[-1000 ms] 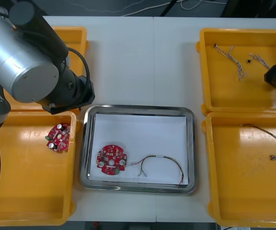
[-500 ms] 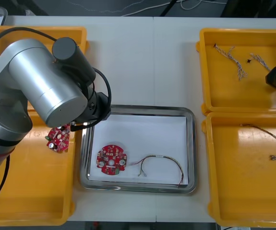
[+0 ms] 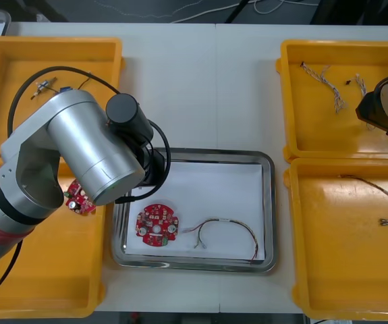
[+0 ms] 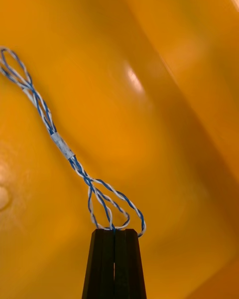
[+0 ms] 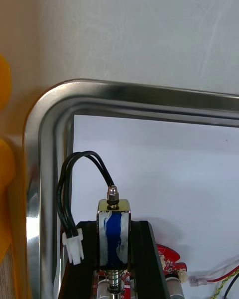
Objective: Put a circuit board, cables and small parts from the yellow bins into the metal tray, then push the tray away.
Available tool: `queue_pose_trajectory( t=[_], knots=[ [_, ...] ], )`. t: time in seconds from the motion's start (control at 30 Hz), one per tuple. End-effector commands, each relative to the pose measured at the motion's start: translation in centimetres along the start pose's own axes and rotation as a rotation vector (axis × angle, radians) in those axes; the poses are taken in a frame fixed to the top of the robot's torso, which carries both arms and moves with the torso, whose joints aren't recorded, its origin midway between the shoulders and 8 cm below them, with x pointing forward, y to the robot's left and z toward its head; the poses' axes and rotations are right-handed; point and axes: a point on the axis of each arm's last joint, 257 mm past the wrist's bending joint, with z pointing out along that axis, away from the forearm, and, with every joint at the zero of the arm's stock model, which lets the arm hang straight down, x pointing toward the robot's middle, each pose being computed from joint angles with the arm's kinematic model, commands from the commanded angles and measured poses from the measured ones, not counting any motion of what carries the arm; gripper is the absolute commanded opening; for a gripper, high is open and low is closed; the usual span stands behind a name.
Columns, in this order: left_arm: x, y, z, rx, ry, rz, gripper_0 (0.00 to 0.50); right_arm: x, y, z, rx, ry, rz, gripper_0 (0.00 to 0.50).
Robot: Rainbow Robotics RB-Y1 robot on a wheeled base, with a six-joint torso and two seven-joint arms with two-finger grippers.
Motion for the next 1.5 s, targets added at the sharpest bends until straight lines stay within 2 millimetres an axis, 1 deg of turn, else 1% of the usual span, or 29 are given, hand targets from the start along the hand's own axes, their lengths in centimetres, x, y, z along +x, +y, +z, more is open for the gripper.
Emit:
queue_pose_trajectory(
  t=[0.03,0.07,0.17,0.37,0.63,0.9,0.97,1.03,1.07,1.1,1.13,1.17,1.23,1.27,1.3,1.37,1.47,1.5],
  knots=[
    [1.3,-1.0,0.7,0.025,0.003,-0.018,0.0,-1.4,2.6,-2.8,-0.061,-0.003,-0.01,0.0],
    [1.4,-1.0,1.2,0.023,0.003,-0.013,0.0,-0.7,2.8,-3.1,-0.06,0.02,-0.018,0.0],
    [1.3,-1.1,2.2,0.019,-0.006,-0.004,0.0,0.1,2.5,-3.5,-0.046,0.052,-0.033,0.0],
    [0.9,-1.2,3.4,0.029,-0.015,0.0,0.0,1.3,2.2,-3.9,-0.031,0.097,-0.056,0.0],
    [1.3,-0.8,4.1,0.007,-0.012,0.011,0.0,2.0,2.4,-4.5,-0.037,0.13,-0.075,0.0],
    [1.4,-0.5,4.3,0.0,-0.007,0.017,0.0,2.8,2.9,-4.8,-0.053,0.157,-0.085,0.0],
    [1.3,-0.4,4.4,-0.003,-0.007,0.016,0.0,2.7,2.9,-4.9,-0.054,0.153,-0.088,0.012],
    [1.3,-0.4,4.6,-0.002,-0.006,0.015,0.0,2.8,2.9,-4.9,-0.054,0.155,-0.091,0.044],
    [1.3,-0.4,4.8,-0.001,-0.007,0.016,0.0,2.7,2.9,-4.9,-0.055,0.153,-0.092,0.074],
    [1.3,-0.4,4.8,0.001,-0.007,0.015,0.0,2.8,3.0,-4.9,-0.056,0.154,-0.094,0.081],
    [1.2,-0.3,4.9,-0.001,-0.008,0.019,0.0,2.8,2.9,-4.9,-0.054,0.154,-0.097,0.112],
    [1.1,-0.2,5.0,-0.002,-0.009,0.018,0.0,2.7,2.9,-4.9,-0.055,0.153,-0.1,0.184],
    [1.1,-0.3,5.0,-0.002,-0.01,0.019,0.0,2.7,3.0,-4.9,-0.057,0.152,-0.107,0.36],
    [1.2,-0.2,5.1,-0.002,-0.009,0.018,0.0,2.7,3.1,-5.0,-0.06,0.148,-0.113,0.423],
    [1.2,-0.1,5.1,-0.006,-0.008,0.019,0.0,2.6,3.1,-5.0,-0.061,0.145,-0.119,0.444],
    [1.1,-0.2,5.1,-0.005,-0.008,0.019,0.0,2.5,3.4,-5.3,-0.067,0.138,-0.132,0.47],
    [1.1,-0.1,5.3,-0.005,-0.008,0.018,0.0,2.1,3.3,-5.4,-0.075,0.132,-0.182,0.495],
    [1.1,-0.1,5.4,-0.005,-0.007,0.019,0.0,1.9,3.4,-5.5,-0.084,0.129,-0.21,0.497]
  ],
)
